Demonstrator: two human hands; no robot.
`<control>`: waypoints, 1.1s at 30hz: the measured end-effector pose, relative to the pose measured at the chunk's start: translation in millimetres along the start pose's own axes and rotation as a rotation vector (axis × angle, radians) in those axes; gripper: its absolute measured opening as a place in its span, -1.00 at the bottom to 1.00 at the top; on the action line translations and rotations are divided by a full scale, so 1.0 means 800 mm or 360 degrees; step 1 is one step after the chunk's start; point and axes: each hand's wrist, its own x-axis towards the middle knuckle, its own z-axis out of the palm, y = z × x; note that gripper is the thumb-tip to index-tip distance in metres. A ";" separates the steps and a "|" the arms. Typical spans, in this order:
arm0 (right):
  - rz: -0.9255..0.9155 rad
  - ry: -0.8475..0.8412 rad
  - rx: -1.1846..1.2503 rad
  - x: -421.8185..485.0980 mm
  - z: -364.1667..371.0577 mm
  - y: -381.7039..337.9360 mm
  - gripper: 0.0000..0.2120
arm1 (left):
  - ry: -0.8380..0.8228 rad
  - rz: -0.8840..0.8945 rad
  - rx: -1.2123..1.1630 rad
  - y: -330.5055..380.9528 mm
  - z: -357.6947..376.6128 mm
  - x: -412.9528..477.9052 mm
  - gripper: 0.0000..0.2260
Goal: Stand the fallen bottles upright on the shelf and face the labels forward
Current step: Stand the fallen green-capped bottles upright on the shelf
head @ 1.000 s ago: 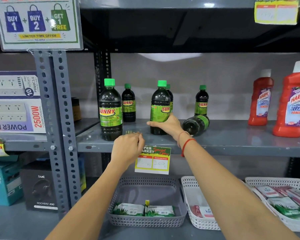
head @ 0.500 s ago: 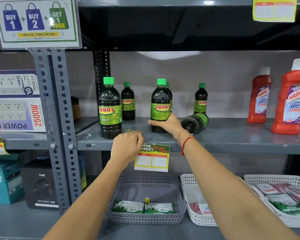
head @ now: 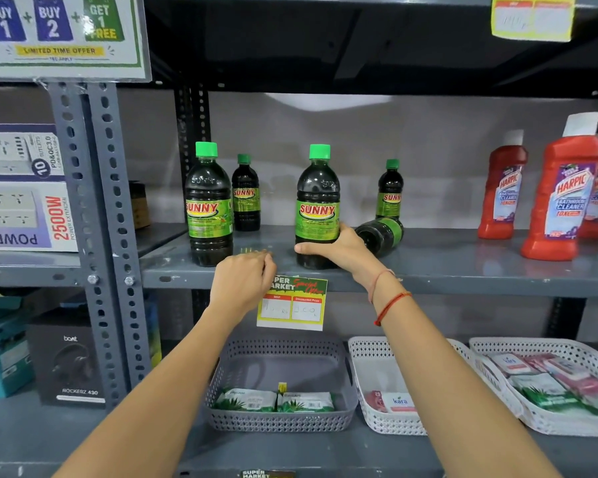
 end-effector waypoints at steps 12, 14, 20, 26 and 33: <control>-0.0043 -0.0005 0.0012 -0.020 -0.005 -0.009 -0.32 | 0.0110 0.0008 -0.0200 0.007 -0.007 -0.008 -0.40; -0.0058 0.0069 0.0120 -0.025 -0.023 -0.007 -0.31 | 0.0249 0.0002 -0.0323 0.019 -0.009 -0.019 -0.50; 0.0039 0.1041 0.0012 -0.009 -0.099 0.006 -0.60 | 0.0448 0.0350 -0.0431 0.108 -0.004 -0.030 -0.71; 0.0624 0.0704 -0.0444 0.032 -0.108 0.008 -0.22 | 0.0136 0.0497 -0.0262 0.179 -0.004 0.006 -0.65; 0.0877 0.0445 -0.0064 0.062 -0.118 0.048 -0.41 | 0.0038 0.0339 -0.0080 0.203 0.057 -0.007 -0.65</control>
